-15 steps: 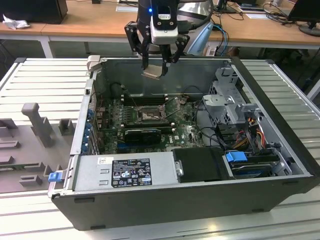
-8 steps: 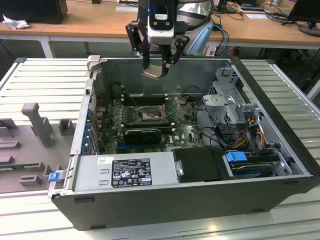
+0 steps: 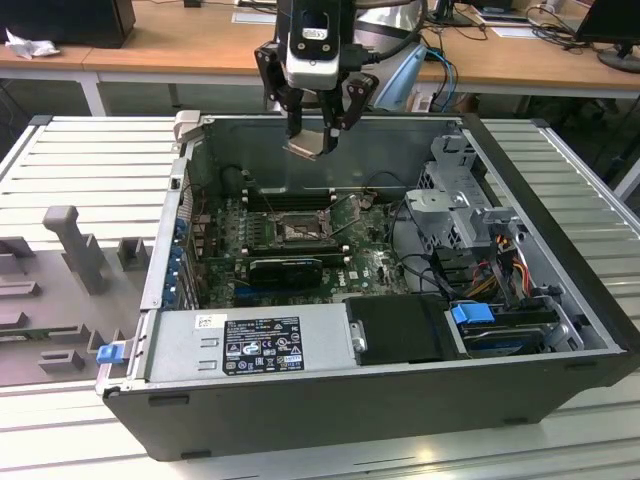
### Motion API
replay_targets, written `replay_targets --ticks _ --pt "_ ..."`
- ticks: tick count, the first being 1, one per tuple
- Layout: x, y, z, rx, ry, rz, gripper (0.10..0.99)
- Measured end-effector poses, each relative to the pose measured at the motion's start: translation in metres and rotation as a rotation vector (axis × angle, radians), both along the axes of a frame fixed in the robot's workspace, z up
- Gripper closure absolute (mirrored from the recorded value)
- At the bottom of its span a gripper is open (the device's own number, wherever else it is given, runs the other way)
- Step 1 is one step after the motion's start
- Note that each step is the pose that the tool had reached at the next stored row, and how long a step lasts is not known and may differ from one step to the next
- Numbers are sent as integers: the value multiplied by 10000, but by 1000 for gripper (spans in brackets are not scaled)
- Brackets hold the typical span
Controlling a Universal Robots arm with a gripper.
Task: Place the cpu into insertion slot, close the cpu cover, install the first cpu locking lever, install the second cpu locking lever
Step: 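Place the cpu into insertion slot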
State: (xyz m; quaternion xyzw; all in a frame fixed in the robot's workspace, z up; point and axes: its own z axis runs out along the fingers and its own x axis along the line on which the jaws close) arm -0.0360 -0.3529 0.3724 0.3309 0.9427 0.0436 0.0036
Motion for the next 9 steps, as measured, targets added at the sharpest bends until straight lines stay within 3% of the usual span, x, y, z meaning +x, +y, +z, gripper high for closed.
replay_targets --ticks 9 --pt "0 0 -4 0 0 -629 557"
